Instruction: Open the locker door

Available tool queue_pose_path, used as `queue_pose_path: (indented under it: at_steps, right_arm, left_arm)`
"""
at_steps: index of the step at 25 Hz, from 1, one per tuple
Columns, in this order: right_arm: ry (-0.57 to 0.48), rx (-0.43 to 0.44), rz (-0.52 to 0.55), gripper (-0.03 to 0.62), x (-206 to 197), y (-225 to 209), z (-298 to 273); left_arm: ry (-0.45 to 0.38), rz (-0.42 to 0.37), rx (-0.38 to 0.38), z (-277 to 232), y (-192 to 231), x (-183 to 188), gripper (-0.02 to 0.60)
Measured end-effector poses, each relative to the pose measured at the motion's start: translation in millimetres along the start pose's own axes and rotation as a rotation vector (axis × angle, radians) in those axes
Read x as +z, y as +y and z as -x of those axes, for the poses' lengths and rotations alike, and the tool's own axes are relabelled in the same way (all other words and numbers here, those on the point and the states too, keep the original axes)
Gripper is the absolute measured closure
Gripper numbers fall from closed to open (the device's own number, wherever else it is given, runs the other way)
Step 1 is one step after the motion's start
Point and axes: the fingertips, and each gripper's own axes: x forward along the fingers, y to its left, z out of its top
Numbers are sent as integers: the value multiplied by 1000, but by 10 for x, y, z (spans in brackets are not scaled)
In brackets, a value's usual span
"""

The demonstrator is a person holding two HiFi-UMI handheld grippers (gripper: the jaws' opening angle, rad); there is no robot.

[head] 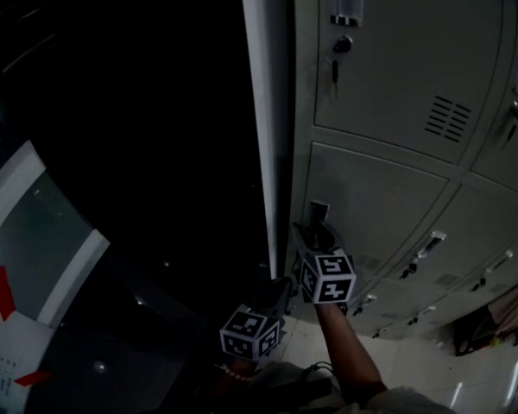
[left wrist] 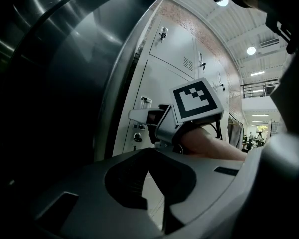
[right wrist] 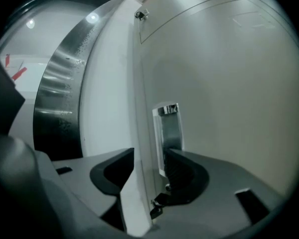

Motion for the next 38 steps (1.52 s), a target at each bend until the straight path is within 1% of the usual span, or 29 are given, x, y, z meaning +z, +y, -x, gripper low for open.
queue_pose_path:
  at_steps: [8,11,20,28,32,35,38]
  right_arm:
    - [14,12,36,385,-27,69,0]
    - [10,24,63,387,-31,147,84]
    - [7,77,68,398,-80,354,420]
    - [15,81,90,399,-147,510,824]
    - [13,72,93,402,-177,543,1017]
    - [1,65,91,432,-182,545,1162]
    - [0,61,85,441,-207,545,1305]
  left_arm:
    - [-9,25,29,83,111,-8,584]
    - [-20,30,37,122,145,-4,584]
    - [-34,40,60,279,55,-20,584]
    - [-37,47,65,480,-165,-111,584]
    - [-36,40,55,569,-332,-168,584]
    - [-42,33,50,639,-453,-181,584]
    - [-40,30,50,709,-566,-226,584]
